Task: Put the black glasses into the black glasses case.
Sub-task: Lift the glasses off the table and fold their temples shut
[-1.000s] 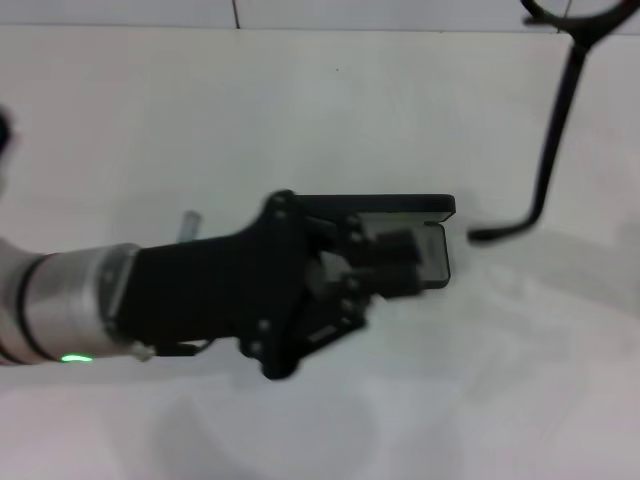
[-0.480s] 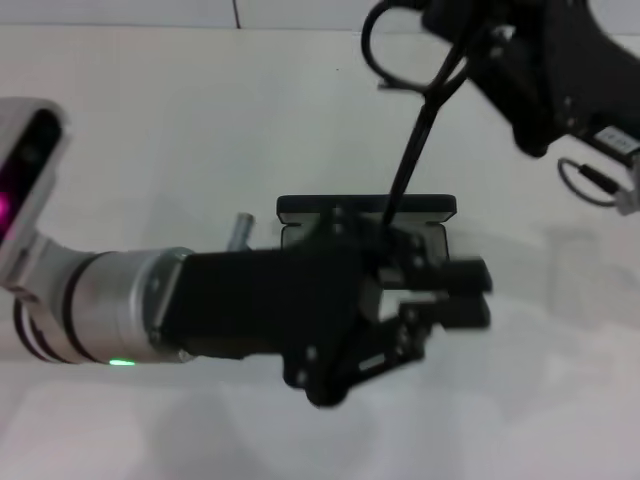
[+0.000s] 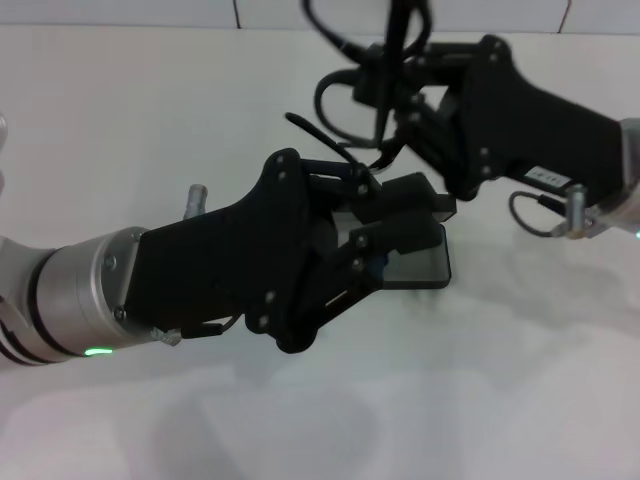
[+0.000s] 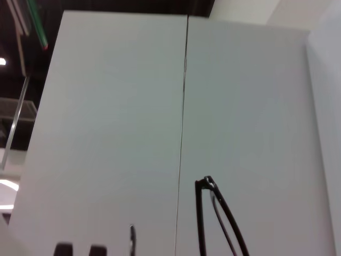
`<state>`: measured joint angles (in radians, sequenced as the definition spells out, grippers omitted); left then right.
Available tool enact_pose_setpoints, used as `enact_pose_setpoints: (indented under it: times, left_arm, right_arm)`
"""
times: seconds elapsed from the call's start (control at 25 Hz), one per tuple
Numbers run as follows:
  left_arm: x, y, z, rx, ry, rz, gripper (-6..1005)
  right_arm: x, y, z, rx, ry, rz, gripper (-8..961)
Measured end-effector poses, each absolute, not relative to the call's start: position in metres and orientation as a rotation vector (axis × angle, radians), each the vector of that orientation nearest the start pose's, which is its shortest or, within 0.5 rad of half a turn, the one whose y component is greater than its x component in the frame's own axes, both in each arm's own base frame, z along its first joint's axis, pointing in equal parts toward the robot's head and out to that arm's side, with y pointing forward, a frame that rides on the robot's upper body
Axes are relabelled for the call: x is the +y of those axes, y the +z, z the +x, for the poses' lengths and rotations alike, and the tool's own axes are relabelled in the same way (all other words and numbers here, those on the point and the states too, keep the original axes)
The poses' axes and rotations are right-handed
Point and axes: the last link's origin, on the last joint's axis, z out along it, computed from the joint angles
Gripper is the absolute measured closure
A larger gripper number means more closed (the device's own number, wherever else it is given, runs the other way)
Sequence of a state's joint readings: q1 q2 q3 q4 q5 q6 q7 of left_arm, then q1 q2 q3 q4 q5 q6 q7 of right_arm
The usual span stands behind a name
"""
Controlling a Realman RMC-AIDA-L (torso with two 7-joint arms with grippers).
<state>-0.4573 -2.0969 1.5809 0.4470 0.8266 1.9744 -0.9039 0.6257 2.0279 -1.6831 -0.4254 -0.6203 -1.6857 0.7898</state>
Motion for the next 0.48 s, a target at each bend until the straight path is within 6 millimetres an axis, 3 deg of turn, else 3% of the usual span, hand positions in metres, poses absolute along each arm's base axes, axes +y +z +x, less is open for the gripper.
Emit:
enact_pose_setpoints:
  times: [0.48]
  left_arm:
    - [0.25,-0.024,-0.172,-0.04,-1.901,-2.498,855]
  right_arm:
    - [0.317,-0.037,0.133,-0.152,1.544,-2.558,823]
